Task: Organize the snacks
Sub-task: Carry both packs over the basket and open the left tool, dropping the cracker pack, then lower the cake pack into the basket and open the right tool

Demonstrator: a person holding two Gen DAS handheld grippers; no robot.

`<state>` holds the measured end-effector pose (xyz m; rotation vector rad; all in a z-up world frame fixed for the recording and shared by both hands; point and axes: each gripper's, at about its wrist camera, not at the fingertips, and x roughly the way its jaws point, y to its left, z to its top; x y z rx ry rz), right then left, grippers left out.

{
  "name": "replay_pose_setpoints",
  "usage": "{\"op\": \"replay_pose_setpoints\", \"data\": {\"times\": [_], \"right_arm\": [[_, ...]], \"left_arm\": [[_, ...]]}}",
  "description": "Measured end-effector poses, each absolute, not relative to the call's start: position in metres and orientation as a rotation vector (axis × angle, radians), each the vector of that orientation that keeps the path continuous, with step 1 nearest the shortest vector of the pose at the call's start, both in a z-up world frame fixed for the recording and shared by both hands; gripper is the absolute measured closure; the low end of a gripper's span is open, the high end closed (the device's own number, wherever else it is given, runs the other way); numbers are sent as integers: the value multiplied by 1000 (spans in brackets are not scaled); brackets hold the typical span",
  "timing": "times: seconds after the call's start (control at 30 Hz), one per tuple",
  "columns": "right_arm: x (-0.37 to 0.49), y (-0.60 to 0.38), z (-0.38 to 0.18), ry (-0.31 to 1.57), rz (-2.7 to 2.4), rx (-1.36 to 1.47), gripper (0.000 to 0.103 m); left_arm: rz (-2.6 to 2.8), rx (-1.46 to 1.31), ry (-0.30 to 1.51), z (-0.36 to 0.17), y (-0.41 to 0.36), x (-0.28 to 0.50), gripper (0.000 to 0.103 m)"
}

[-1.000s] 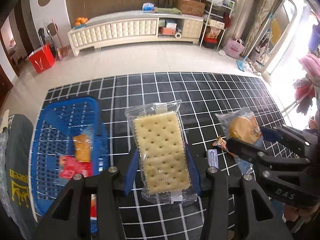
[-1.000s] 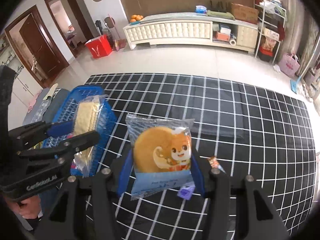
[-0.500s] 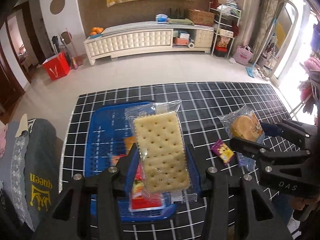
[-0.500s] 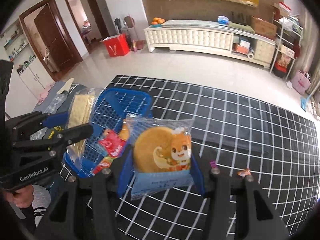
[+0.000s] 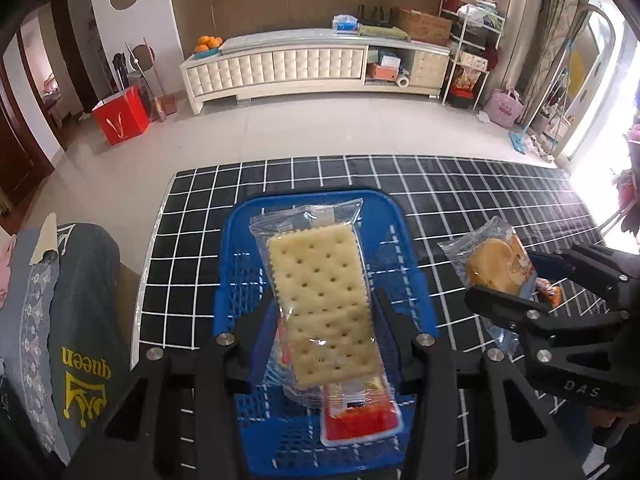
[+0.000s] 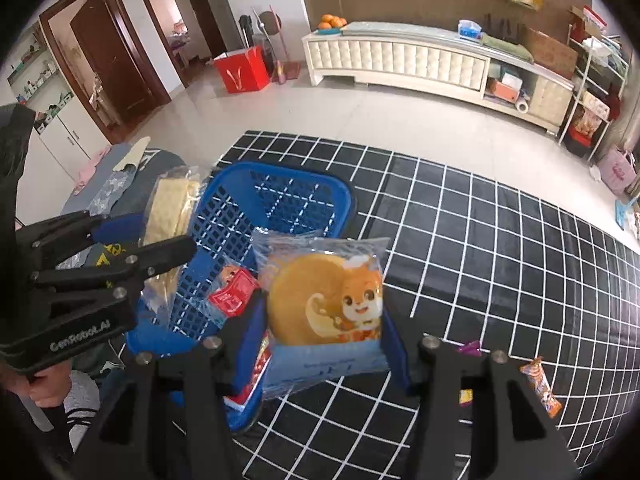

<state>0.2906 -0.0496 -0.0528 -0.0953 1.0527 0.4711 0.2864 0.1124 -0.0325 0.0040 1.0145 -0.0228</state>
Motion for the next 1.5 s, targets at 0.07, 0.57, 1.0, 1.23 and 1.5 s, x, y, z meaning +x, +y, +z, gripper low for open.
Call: {"op": "replay_pose_setpoints", "data": {"times": [0.07, 0.57, 1.0, 1.23, 1.5], "right_arm": [[294, -48, -57, 1062, 467, -102, 45], [296, -49, -58, 1076, 450, -120, 45], [285, -20, -39, 1037, 490, -147, 45], [289, 15, -40, 1031, 526, -192, 45], [309, 55, -64, 1075, 546, -234, 45]], "left_arm": [[-20, 3, 1024, -41, 118, 296, 60], [1, -6, 1015, -50, 138, 318, 46], [20, -45, 971, -23, 162, 282, 46], [46, -74, 956, -20, 192, 264, 46], [86, -136, 970, -36, 235, 260, 46]]}}
